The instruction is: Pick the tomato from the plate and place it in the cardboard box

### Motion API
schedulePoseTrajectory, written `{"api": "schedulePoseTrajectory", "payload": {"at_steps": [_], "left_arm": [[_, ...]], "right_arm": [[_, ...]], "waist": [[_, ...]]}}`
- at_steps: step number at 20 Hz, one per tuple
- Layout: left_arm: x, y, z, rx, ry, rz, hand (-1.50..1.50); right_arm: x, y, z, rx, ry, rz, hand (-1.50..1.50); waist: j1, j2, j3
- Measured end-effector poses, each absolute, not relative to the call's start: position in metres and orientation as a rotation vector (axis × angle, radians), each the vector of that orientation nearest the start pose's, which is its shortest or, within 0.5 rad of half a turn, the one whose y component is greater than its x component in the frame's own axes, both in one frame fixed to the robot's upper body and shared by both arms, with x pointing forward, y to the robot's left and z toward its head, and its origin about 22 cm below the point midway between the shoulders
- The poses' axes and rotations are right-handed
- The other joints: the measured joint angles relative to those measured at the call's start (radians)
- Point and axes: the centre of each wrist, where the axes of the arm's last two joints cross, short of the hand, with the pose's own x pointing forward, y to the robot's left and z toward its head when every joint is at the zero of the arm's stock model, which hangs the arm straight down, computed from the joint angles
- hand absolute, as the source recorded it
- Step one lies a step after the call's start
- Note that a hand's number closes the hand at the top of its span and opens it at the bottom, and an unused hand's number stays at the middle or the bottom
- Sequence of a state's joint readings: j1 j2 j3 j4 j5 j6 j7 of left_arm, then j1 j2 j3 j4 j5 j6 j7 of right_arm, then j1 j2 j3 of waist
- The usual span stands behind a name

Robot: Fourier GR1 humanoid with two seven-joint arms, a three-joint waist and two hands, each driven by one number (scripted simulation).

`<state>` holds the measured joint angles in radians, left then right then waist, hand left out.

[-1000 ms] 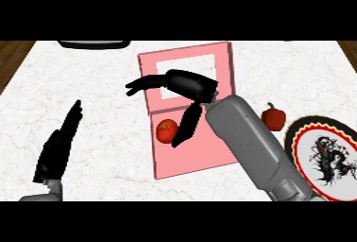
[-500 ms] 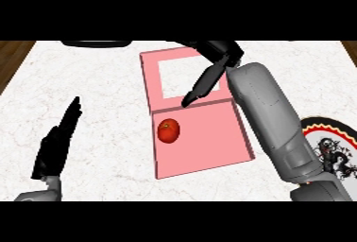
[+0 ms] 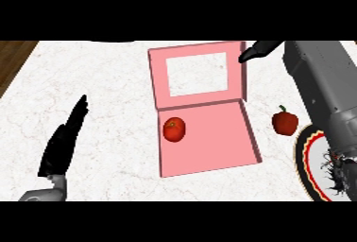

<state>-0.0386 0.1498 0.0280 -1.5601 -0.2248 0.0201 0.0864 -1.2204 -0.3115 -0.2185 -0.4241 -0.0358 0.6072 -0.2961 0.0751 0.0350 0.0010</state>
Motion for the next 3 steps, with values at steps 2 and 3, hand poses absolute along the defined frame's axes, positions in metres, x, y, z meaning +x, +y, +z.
{"api": "schedulePoseTrajectory", "payload": {"at_steps": [2, 3], "left_arm": [[0.253, 0.266, 0.018, 0.33, -1.503, -0.253, 0.0], [0.254, 0.265, 0.019, 0.322, -1.508, -0.259, 0.0]], "right_arm": [[0.476, -0.241, 0.187, 0.485, -1.798, 0.59, -1.5], [0.476, -0.248, 0.19, 0.481, -1.802, 0.589, -1.5]], "waist": [[0.008, 0.004, 0.0], [0.015, 0.007, 0.001]]}}
